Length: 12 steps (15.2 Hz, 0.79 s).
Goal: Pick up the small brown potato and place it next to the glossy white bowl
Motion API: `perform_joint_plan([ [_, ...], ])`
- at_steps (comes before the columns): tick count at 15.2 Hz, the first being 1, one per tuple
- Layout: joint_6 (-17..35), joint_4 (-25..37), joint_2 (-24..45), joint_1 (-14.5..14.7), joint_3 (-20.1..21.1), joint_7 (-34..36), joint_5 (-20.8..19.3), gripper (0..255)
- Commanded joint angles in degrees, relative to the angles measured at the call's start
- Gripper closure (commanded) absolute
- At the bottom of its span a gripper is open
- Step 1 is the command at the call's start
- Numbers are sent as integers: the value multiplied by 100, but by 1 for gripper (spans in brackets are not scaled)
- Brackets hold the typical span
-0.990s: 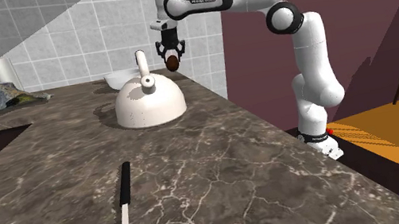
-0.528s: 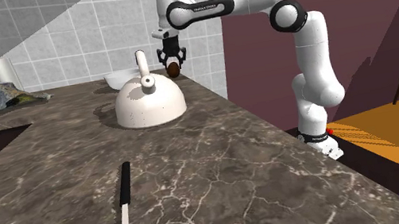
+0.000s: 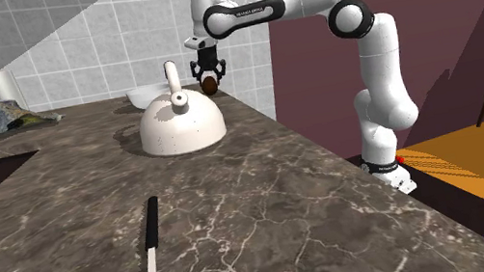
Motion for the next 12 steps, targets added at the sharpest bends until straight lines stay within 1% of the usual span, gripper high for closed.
perform_joint_plan([
  [1,-43,-70,43,-8,-4,-4,6,255],
  [2,-43,-69,44,-8,-4,-4,7,255],
  [3,-68,14,101,-25,-10,-32,34,0],
  [7,-77,66,145,-31,-10,-38,52,0],
  [8,-42,-72,42,-6,-5,-3,6,0],
  [12,-781,694,80,49,31,-37,21,0],
])
